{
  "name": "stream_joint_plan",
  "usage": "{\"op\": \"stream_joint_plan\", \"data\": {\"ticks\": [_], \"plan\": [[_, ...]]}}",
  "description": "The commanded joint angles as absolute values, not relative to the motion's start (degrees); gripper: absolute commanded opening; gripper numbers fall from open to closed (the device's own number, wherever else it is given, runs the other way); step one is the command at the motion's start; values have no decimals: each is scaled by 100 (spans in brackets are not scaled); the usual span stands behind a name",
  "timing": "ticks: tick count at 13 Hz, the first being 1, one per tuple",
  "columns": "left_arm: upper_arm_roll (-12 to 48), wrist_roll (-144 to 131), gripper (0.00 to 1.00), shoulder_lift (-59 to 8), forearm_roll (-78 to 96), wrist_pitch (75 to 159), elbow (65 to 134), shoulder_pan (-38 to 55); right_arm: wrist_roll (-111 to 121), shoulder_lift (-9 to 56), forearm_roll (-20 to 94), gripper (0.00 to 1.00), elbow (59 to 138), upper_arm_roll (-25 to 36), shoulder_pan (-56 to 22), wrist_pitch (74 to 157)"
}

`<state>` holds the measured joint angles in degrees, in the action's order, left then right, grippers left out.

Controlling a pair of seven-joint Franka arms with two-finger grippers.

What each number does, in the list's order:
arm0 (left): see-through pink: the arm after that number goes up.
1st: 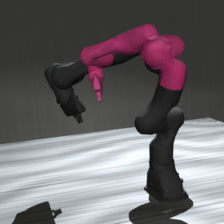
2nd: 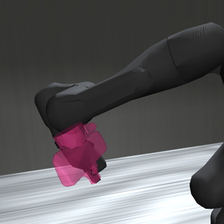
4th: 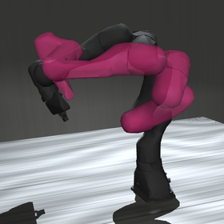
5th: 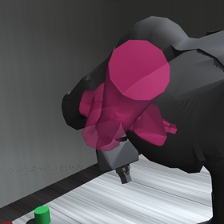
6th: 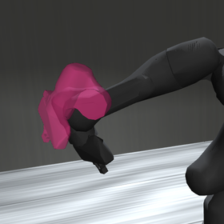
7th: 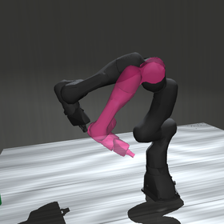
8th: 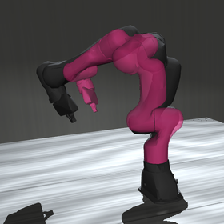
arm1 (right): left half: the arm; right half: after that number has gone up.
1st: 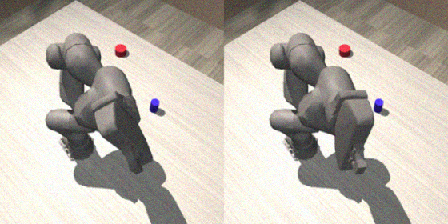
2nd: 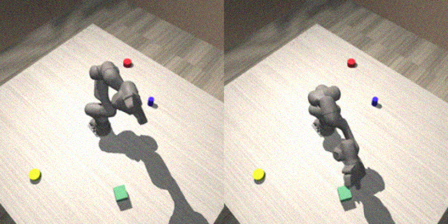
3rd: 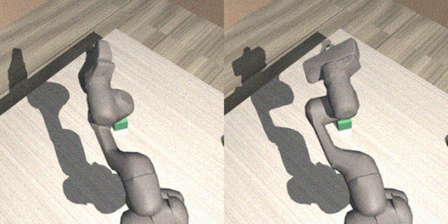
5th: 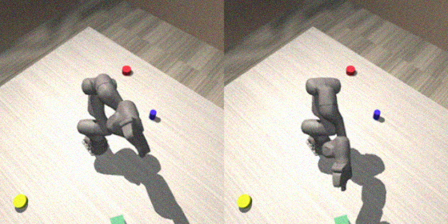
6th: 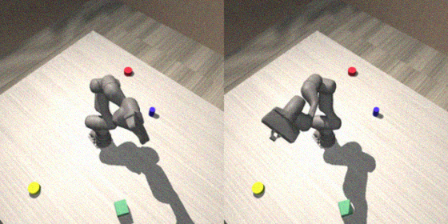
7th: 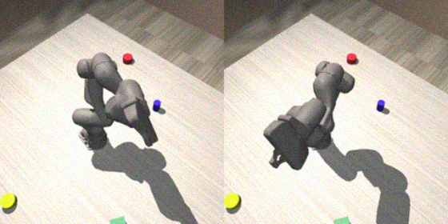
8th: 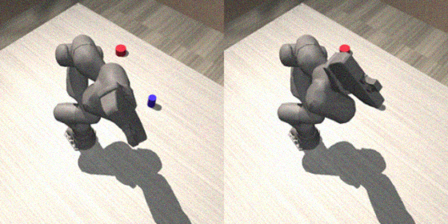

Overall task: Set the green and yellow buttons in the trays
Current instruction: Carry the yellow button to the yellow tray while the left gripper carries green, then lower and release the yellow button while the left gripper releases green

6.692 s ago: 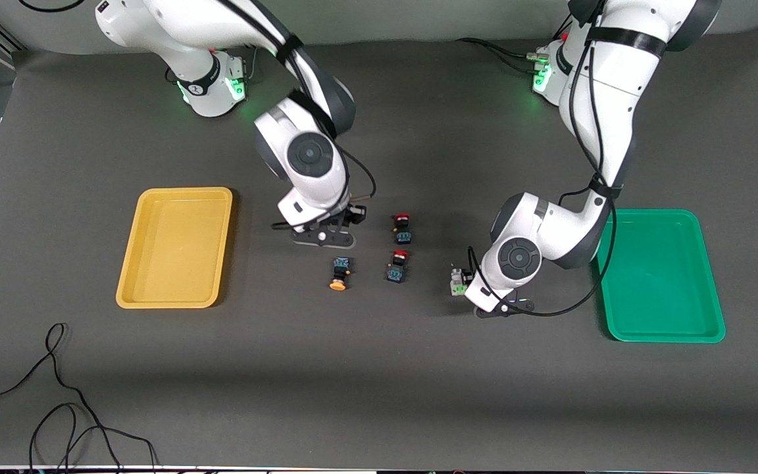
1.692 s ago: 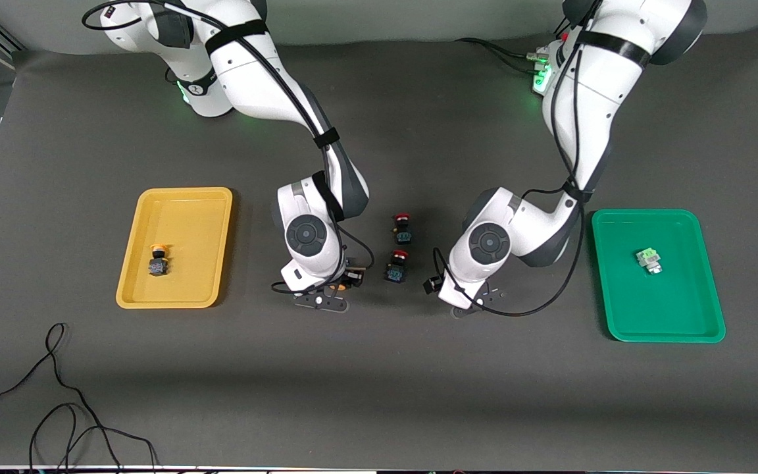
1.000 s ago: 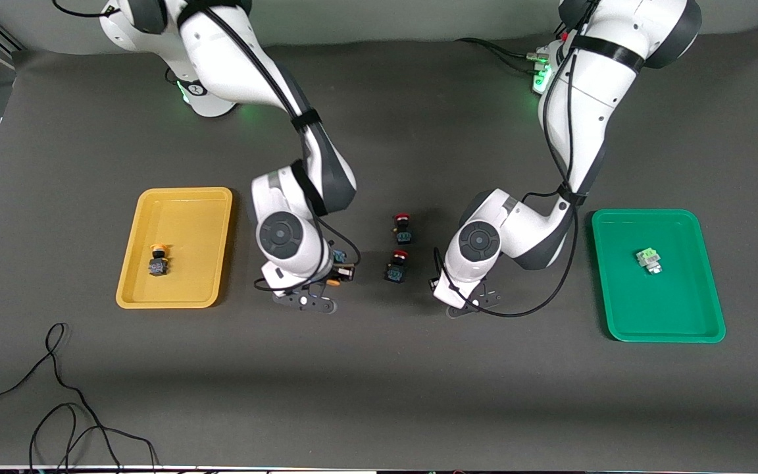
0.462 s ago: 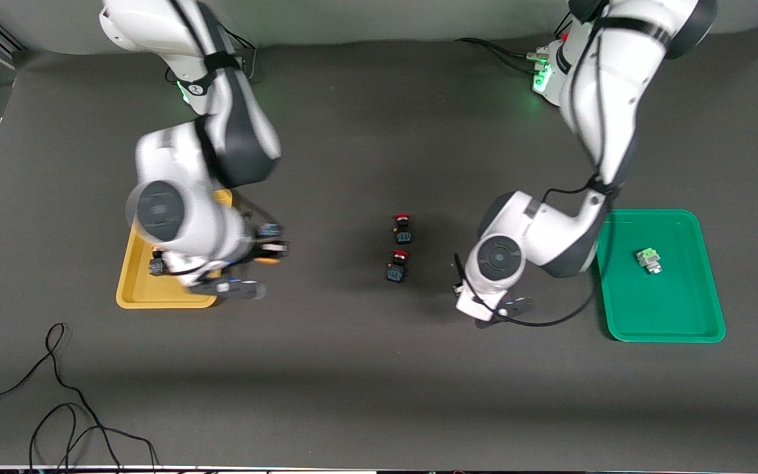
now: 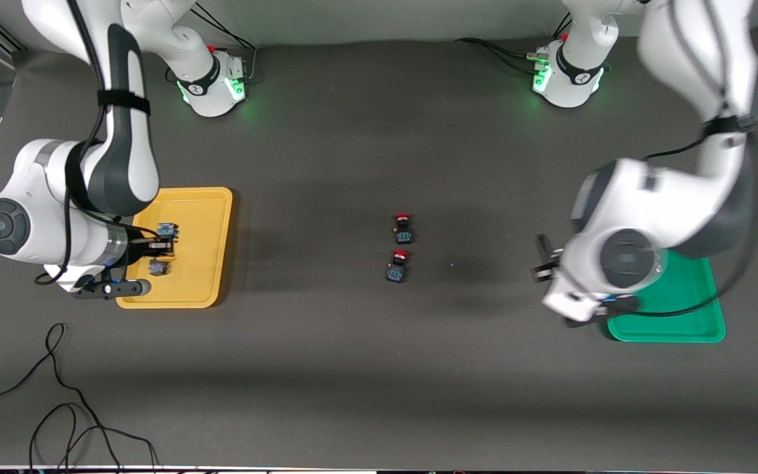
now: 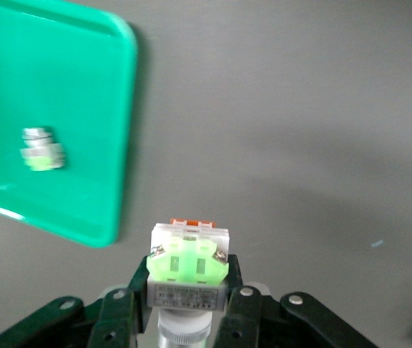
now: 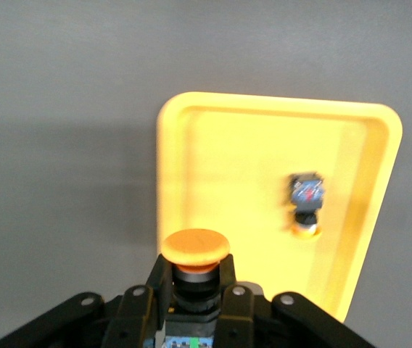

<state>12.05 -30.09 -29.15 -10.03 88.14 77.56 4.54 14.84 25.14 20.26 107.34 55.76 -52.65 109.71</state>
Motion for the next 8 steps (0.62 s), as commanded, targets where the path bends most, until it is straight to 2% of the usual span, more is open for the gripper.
{"op": "stream_joint_plan", "data": {"ticks": [1, 4, 7, 8], "plan": [[1222, -1728, 0, -2567, -940, 8639, 8067, -305, 2099, 2626, 2187, 14, 11915, 5529, -5370, 12475], [1213, -776, 0, -2496, -1098, 9033, 8523, -921, 2906, 3303, 3212, 14, 11962, 5449, -5292, 12762], [1204, -387, 0, -2225, -1222, 10348, 9664, -1274, 3182, 3595, 3674, 14, 11892, 5414, -5300, 12727], [1204, -335, 0, -2128, -1230, 10876, 10094, -1379, 3112, 3603, 3683, 30, 11839, 5353, -5282, 12718]]}}
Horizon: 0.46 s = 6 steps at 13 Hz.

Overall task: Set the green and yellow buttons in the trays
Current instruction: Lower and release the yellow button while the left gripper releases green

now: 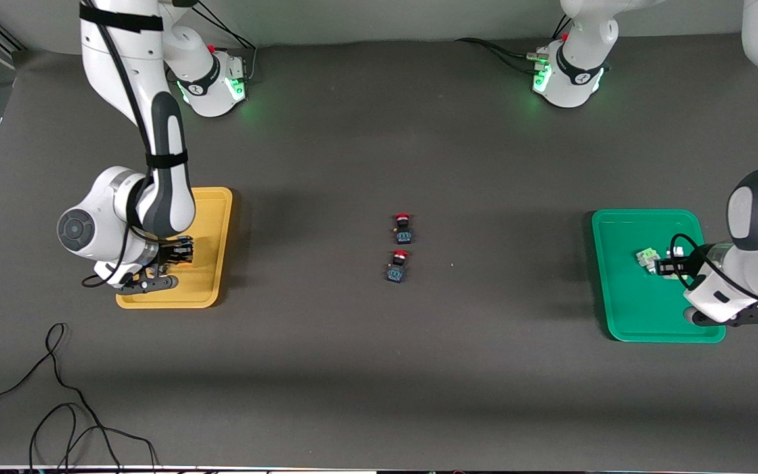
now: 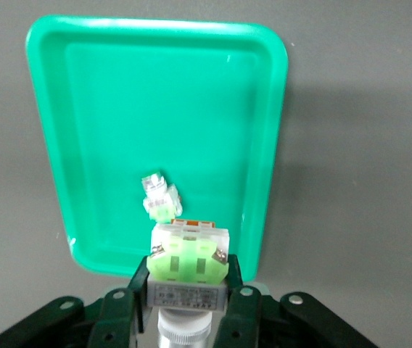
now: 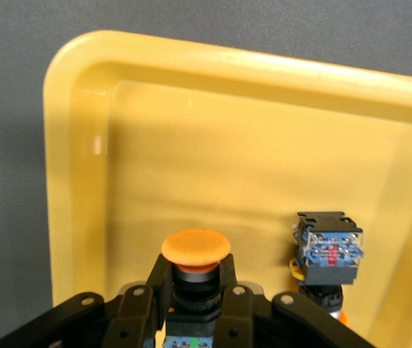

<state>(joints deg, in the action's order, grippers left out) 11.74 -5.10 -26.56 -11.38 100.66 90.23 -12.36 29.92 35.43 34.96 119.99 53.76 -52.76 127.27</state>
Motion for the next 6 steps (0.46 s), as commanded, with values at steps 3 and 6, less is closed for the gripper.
{"op": "stream_joint_plan", "data": {"ticks": [3, 6], "plan": [[1204, -369, 0, -2100, -1222, 12116, 10966, -1485, 3033, 3586, 3691, 100, 11568, 5352, -5195, 12403], [1195, -404, 0, -2258, -1213, 13611, 11846, -1608, 2708, 3524, 3543, 100, 10945, 5562, -5212, 11482]]}}
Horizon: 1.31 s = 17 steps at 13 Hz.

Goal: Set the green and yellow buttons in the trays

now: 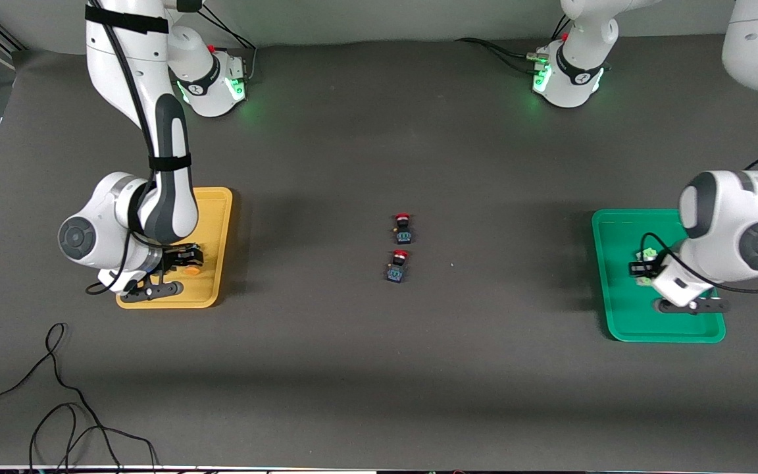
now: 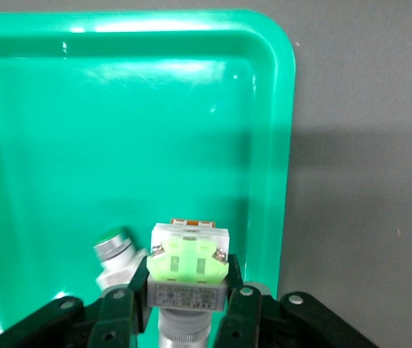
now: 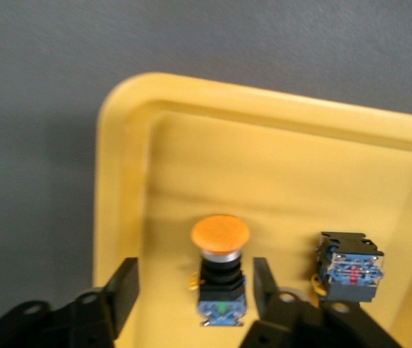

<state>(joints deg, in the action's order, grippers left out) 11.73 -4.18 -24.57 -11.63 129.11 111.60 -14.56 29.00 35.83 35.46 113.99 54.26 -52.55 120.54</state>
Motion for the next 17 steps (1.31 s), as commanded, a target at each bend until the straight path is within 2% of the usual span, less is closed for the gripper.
{"op": "stream_joint_plan", "data": {"ticks": [1, 4, 5, 6, 9, 11, 13, 15, 17], "plan": [[1195, -404, 0, -2320, -1213, 13875, 11952, -1617, 2559, 3490, 3351, 100, 10638, 5729, -5247, 11070], [1195, -413, 0, -2461, -1213, 14098, 12015, -1626, 2260, 3340, 3155, 100, 9601, 6238, -5300, 9699], [1187, -430, 68, -2461, -1213, 14054, 11997, -1617, 2215, 3340, 3086, 100, 9250, 6379, -5300, 9303], [1152, -422, 100, -2426, -1213, 14002, 11988, -1626, 2206, 3340, 2954, 100, 8942, 6503, -5309, 8986], [1151, -413, 100, -2111, -1213, 13626, 11918, -1626, 2206, 3278, 2909, 100, 8439, 6811, -5309, 8526], [1178, -361, 100, -1611, -1204, 12583, 11525, -1608, 2197, 3278, 2909, 100, 8254, 6995, -5370, 8333], [1230, -343, 100, -1197, -1134, 11090, 10832, -1539, 2171, 3235, 2708, 100, 8227, 7267, -5676, 8314], [1388, -343, 100, -977, -1116, 9867, 10172, -1477, 1524, 2807, 2297, 100, 8218, 7164, -5783, 8314], [1494, -343, 100, -879, -1107, 9013, 9566, -1477, 882, 2209, 1551, 100, 8235, 6464, -5714, 8323]]}}
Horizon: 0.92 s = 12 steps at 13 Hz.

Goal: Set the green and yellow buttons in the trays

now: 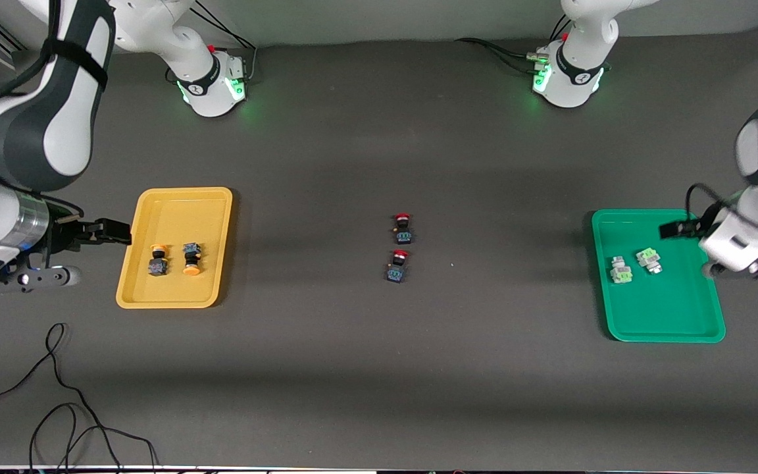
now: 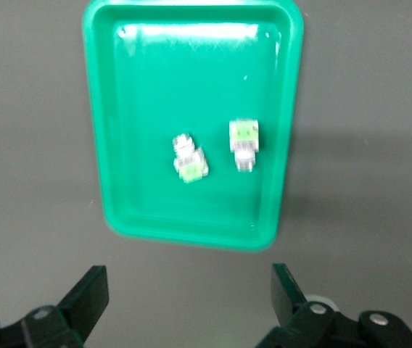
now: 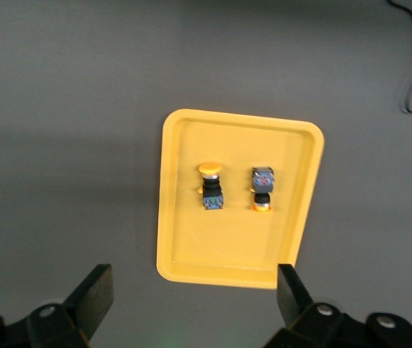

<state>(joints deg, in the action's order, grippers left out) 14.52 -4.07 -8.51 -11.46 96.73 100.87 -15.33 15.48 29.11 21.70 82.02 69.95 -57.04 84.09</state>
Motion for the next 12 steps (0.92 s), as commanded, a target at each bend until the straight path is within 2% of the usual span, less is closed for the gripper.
{"op": "stream_joint_plan", "data": {"ticks": [1, 3, 5, 8, 12], "plan": [[1520, -334, 100, -879, -1047, 8591, 9232, -1477, 505, 1945, 1216, 100, 8261, 6173, -5669, 8323], [1521, -299, 100, -861, -661, 7852, 8529, -1503, 63, 1453, 811, 100, 8358, 5375, -5206, 8323], [1494, -299, 100, -914, -492, 7726, 8122, -1538, -96, 1022, 424, 100, 8472, 4242, -4250, 8323], [1494, -308, 100, -879, -457, 7603, 8103, -1529, -88, 634, 229, 100, 8639, 2493, -2397, 8332], [1503, -299, 100, -879, -352, 7708, 8156, -1512, -88, 185, -35, 100, 8868, -249, 512, 8350]]}}
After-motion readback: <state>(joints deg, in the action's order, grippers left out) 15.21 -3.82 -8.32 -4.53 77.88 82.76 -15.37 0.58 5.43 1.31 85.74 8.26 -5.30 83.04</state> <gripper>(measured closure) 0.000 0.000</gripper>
